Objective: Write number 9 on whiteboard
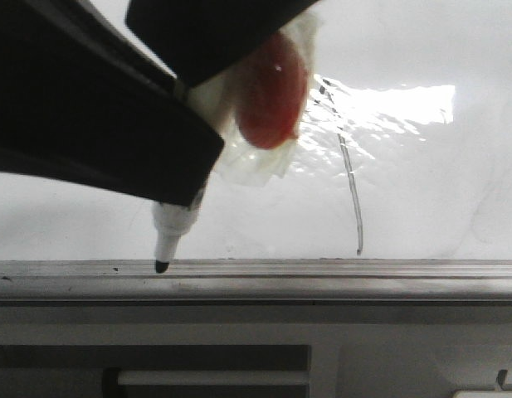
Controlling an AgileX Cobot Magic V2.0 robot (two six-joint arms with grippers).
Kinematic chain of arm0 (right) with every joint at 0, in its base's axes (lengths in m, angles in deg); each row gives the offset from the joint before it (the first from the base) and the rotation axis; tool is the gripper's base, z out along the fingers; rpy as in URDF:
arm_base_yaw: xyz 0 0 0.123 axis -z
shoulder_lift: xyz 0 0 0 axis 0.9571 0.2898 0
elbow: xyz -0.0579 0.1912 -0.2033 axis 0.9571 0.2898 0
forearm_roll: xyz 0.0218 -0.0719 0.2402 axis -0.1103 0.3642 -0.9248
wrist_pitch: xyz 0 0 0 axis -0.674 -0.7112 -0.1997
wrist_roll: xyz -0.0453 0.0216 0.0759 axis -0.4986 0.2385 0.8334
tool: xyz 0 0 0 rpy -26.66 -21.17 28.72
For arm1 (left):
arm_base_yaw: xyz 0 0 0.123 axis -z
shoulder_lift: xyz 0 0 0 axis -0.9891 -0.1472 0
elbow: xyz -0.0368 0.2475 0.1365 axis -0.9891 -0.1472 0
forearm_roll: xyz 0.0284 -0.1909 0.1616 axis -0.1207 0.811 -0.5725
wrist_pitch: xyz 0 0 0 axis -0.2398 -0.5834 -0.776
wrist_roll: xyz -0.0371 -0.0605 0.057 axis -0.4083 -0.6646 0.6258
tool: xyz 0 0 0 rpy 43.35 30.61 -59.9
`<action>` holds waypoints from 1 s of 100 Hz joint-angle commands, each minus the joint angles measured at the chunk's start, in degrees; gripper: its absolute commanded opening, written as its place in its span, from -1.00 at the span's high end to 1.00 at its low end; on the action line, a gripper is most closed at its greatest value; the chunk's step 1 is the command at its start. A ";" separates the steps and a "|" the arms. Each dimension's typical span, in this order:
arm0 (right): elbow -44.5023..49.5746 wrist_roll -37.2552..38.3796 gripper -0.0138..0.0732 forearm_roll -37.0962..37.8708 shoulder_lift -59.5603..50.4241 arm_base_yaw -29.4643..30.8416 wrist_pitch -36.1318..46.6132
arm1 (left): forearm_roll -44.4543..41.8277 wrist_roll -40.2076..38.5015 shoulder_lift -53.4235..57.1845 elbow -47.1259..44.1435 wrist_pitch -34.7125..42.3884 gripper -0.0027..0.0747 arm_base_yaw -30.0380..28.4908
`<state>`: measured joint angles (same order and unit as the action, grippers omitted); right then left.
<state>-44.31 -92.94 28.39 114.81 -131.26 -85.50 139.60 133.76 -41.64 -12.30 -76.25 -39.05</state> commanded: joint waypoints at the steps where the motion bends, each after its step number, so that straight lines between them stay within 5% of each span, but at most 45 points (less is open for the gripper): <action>1: -1.90 -0.47 0.78 0.97 -0.81 0.00 5.26 | 4.29 -1.27 0.52 1.78 -0.83 0.98 0.57; 19: -1.90 -0.47 0.65 0.97 -0.81 0.00 5.56 | 4.17 -1.27 0.52 1.78 -1.04 0.98 0.57; 41: -1.90 -0.47 -0.25 1.52 -2.53 0.00 9.34 | 3.84 -1.27 0.52 1.78 -1.04 0.98 0.57; 50: -1.93 -0.47 -0.41 2.61 -4.80 0.00 12.42 | 3.84 -1.27 0.52 1.78 -1.04 0.98 0.57; 77: -2.03 -0.47 -0.31 4.27 -13.71 2.18 18.31 | 3.84 -1.27 0.52 1.78 -0.93 0.98 0.57; 87: -2.03 0.21 0.16 4.27 -16.65 4.03 18.20 | 4.36 -2.15 0.52 1.78 0.80 0.98 0.57; 96: -2.03 0.38 0.79 3.89 -18.87 4.76 17.56 | 5.58 -8.82 0.52 1.78 7.34 0.98 0.57; 100: -2.03 0.52 0.82 3.65 -19.63 5.00 16.97 | 5.71 -14.09 0.52 1.78 12.25 0.98 0.57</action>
<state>-44.31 -92.97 31.66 96.89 -126.98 -72.25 141.08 127.95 -41.73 -12.30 -71.70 -38.70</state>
